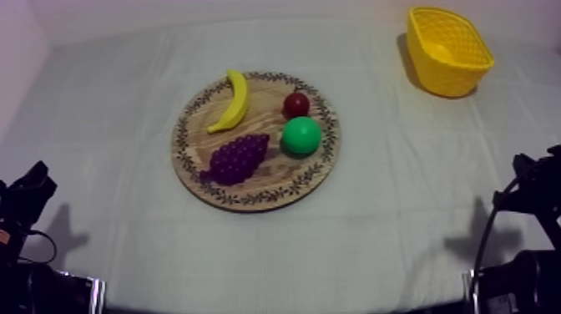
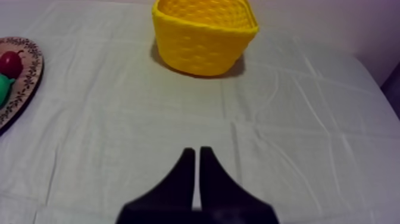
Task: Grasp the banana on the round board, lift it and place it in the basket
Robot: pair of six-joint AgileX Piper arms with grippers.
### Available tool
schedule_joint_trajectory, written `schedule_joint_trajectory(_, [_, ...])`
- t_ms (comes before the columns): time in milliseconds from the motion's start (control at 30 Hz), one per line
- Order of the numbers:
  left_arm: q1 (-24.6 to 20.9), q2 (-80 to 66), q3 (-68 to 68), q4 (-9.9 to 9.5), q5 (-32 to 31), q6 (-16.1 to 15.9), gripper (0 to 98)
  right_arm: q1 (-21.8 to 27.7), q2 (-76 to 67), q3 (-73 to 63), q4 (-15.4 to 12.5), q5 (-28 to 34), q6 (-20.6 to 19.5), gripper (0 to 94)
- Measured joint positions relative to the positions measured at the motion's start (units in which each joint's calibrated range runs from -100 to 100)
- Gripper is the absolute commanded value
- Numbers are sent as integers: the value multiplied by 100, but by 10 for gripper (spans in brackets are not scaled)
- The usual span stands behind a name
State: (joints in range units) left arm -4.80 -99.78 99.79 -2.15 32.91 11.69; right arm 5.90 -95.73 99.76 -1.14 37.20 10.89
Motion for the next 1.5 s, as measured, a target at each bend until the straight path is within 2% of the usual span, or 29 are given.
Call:
schedule_joint_trajectory(133, [0,0,0,0,0,0,1,57,0,0,5,98,-98,5])
schedule_joint_trajectory(300, [0,0,0,0,0,0,1,52,0,0,3,98,-583,5])
schedule_joint_trajectory(433, [0,0,0,0,0,0,1,28,0,0,3,98,-774,5])
schedule_joint_trajectory(867, [0,0,0,0,0,0,1,50,0,0,14,115,-703,23])
schedule_joint_trajectory(1000, [0,0,0,0,0,0,1,-28,123,0,298,43,-873,19])
schedule_joint_trajectory(1167, [0,0,0,0,0,0,1,-268,573,-136,853,-371,-1445,16])
schedule_joint_trajectory(1267, [0,0,0,0,0,0,1,-467,950,-473,1100,-338,-1736,16])
schedule_joint_trajectory(1500, [0,0,0,0,0,0,1,-991,1969,-1551,1231,61,-2200,16])
